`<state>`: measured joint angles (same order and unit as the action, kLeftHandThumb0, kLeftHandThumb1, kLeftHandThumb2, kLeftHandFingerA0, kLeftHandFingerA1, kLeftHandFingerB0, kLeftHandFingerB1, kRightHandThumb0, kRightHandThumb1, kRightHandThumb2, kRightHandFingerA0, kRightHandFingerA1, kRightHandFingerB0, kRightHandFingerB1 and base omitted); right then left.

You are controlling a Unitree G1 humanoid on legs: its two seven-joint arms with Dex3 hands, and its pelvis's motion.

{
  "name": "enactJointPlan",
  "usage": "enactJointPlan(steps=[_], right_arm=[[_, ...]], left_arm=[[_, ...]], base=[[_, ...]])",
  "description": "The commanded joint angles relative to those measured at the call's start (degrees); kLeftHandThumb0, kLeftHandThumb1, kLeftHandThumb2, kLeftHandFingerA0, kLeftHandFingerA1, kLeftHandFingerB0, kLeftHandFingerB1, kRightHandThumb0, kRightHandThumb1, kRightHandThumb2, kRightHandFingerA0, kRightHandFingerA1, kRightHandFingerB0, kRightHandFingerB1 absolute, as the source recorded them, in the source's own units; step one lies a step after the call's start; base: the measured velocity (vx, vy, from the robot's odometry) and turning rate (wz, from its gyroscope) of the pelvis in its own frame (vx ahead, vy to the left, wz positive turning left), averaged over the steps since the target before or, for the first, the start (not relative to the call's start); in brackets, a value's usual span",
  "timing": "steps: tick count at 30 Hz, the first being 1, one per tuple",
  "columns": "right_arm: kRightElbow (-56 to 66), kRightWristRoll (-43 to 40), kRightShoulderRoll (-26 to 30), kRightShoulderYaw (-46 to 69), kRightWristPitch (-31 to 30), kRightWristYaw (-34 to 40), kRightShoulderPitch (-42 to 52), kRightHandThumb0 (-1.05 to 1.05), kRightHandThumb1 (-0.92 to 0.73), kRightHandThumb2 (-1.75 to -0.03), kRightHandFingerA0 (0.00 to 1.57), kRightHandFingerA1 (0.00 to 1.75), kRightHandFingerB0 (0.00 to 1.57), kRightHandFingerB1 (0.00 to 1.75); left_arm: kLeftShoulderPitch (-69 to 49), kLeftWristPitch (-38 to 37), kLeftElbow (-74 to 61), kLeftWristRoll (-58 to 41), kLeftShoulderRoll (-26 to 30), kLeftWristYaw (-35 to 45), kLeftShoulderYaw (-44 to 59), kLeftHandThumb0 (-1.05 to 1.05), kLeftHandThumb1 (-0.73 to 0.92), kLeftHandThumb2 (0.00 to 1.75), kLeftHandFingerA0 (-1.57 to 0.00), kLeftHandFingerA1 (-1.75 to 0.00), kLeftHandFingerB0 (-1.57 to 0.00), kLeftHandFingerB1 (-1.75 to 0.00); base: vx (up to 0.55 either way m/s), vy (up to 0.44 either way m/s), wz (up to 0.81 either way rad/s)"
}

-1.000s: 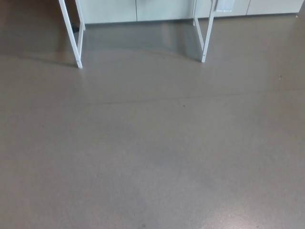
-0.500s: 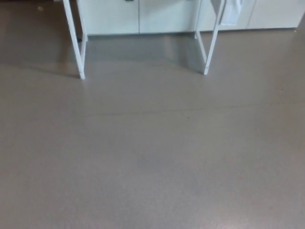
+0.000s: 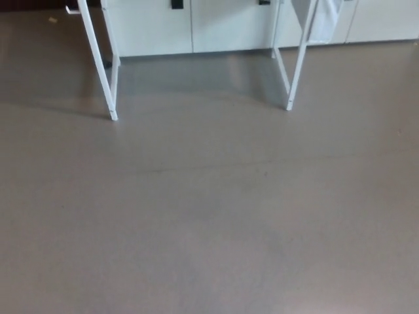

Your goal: The robot walks towards a desk on which a file tray is kept in the middle and a stapler is kept to its right. The robot lifts the stapler using its right hand and places it on the file tray.

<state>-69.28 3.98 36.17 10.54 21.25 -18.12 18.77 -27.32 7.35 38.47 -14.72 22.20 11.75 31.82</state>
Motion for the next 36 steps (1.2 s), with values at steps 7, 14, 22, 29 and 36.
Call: enactJointPlan(steps=[7, 14, 22, 29, 36], right_arm=[[-0.24, -0.83, 0.86, 0.4, 0.57, 0.14, 0.06, -0.56, -0.63, -0.59, 0.14, 0.29, 0.0, 0.17], [-0.33, -0.93, 0.7, 0.52, 0.74, 0.17, 0.52, -0.56, -0.63, -0.59, 0.14, 0.29, 0.0, 0.17], [-0.38, -0.97, 0.5, 0.56, 0.8, 0.24, 0.67, -0.56, -0.63, -0.59, 0.14, 0.29, 0.0, 0.17], [-0.51, -1.06, 0.46, 0.7, 0.88, 0.27, 0.86, -0.56, -0.63, -0.59, 0.14, 0.29, 0.0, 0.17], [-0.53, -0.95, 0.44, 0.82, 0.91, 0.25, 0.85, -0.56, -0.63, -0.59, 0.14, 0.29, 0.0, 0.17]], left_arm=[[-0.74, -0.05, -1.09, -0.11, 0.61, 0.36, -0.32, -0.37, 0.39, 0.52, -0.69, -0.45, -0.72, -0.44], [0.97, -1.81, 2.99, 0.95, 1.79, -0.08, -1.14, -0.44, 0.36, 0.51, -0.75, -0.46, -0.78, -0.45], [-0.11, -0.98, 0.21, 0.3, 1.31, -0.23, -0.83, -0.38, 0.38, 0.52, -0.71, -0.46, -0.74, -0.45], [-0.42, -0.41, -1.42, 0.92, 1.16, -0.97, -1.44, -0.38, 0.38, 0.52, -0.72, -0.46, -0.74, -0.45], [-1.04, -1.01, -1.86, 0.94, 1.26, -0.3, -1.76, -0.38, 0.4, 0.52, -0.7, -0.46, -0.72, -0.44]], base=[[0.2, -0.062, -0.03], [0.2, 0.166, -0.2], [0.11, 0.136, -0.01], [0.09, -0.091, 0.01], [0.05, -0.12, 0.0]])
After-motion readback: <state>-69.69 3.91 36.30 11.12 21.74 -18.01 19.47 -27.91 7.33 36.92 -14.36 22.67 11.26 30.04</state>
